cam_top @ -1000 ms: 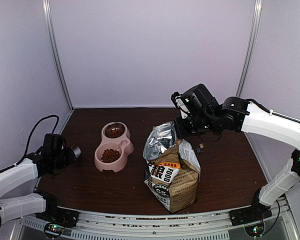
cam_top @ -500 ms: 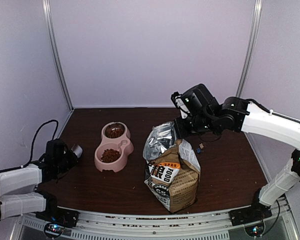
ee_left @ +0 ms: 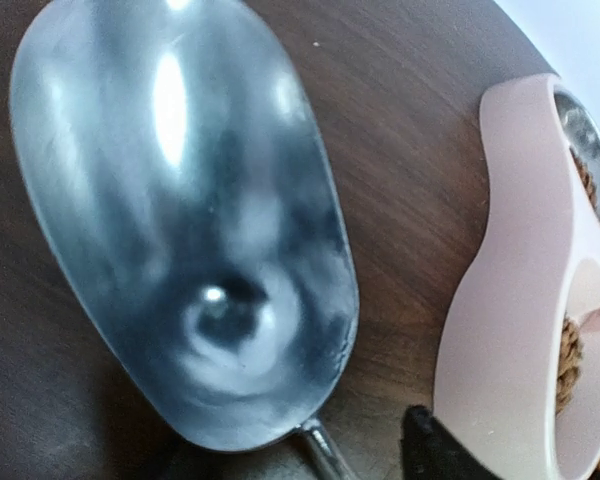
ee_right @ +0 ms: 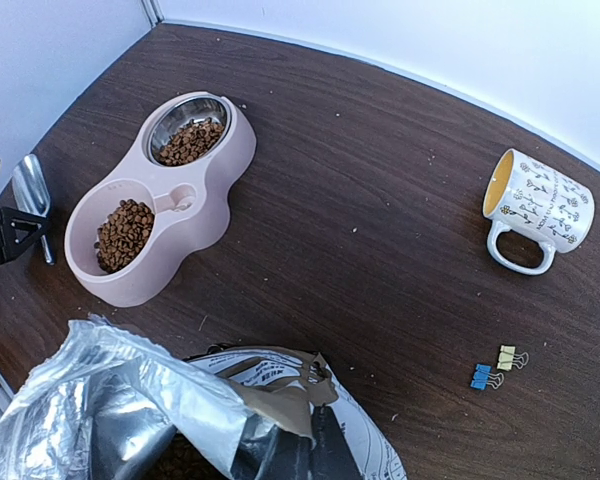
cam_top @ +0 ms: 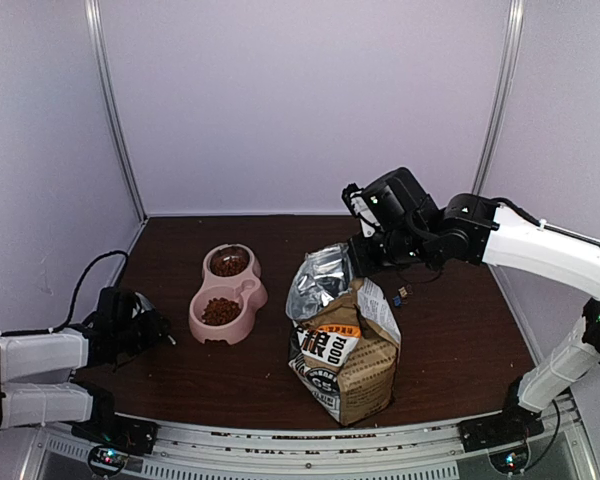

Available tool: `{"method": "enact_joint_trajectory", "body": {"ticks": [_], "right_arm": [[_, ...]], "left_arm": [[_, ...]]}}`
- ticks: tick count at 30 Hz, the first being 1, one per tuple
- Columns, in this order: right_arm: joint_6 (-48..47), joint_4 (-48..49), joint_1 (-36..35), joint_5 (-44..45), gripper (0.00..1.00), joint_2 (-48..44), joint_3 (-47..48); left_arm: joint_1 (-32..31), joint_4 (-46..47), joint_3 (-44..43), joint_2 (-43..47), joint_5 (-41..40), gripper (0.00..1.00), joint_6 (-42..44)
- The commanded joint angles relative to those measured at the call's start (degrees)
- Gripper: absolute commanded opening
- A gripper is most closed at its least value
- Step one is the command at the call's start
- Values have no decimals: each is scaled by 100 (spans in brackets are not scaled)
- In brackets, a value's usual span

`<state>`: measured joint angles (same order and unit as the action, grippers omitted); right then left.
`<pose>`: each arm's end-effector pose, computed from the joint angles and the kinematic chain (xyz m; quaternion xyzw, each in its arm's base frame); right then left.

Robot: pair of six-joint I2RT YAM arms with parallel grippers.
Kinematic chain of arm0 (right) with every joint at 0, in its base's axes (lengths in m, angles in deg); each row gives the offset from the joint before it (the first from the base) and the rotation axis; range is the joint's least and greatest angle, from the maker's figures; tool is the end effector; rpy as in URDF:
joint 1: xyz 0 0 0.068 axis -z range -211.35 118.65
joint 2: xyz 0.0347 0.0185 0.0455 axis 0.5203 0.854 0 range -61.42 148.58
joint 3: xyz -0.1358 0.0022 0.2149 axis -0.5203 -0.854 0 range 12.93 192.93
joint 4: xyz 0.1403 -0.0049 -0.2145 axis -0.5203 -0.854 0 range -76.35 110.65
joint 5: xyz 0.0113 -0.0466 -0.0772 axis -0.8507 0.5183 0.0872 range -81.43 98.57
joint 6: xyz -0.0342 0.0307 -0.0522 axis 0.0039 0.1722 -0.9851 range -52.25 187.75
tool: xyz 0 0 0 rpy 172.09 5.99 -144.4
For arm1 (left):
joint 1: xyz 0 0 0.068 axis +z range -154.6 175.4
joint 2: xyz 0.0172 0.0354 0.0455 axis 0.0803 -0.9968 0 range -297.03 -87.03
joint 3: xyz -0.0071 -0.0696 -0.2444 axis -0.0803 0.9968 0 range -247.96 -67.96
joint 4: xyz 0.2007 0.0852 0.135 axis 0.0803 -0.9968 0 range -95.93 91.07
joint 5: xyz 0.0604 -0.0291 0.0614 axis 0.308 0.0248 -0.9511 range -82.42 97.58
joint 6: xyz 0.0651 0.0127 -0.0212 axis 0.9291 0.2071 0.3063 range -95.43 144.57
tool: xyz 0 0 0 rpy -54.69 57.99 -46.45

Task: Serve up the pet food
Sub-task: Place the spatula at the center of the board, then pass from the right arm to the left

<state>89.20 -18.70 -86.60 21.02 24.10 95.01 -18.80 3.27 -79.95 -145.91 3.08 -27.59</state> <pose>0.2029 0.2711 0.3152 -0.2232 0.8843 0.1690 0.3738 0.1890 -0.0432 0.0973 -0.3143 0.8670 -0.1804 0.3420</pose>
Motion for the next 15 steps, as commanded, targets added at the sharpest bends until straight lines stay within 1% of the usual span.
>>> {"method": "enact_joint_trajectory", "body": {"ticks": [1,3,7,8,9,13,15], "right_arm": [[70,301,100,271,0,-17,1],[38,299,101,255,0,-38,9],[-45,420,94,58,0,-140,-24],[-75,473,96,-12,0,-173,-42],[-110,522,99,-91,0,-197,-43],[-235,651,101,-469,0,-226,-30],[-304,694,96,-682,0,-227,-10]], "left_arm": [[25,-757,-102,233,-255,78,108],[30,-1204,-281,512,-458,85,200],[27,-2029,-721,1201,-930,92,462],[23,-2184,-818,1362,-1012,96,544],[24,-2335,-913,1489,-1078,97,641],[28,-2777,-1363,1727,-1177,98,1017],[27,-2842,-1606,1703,-990,98,1301]]}}
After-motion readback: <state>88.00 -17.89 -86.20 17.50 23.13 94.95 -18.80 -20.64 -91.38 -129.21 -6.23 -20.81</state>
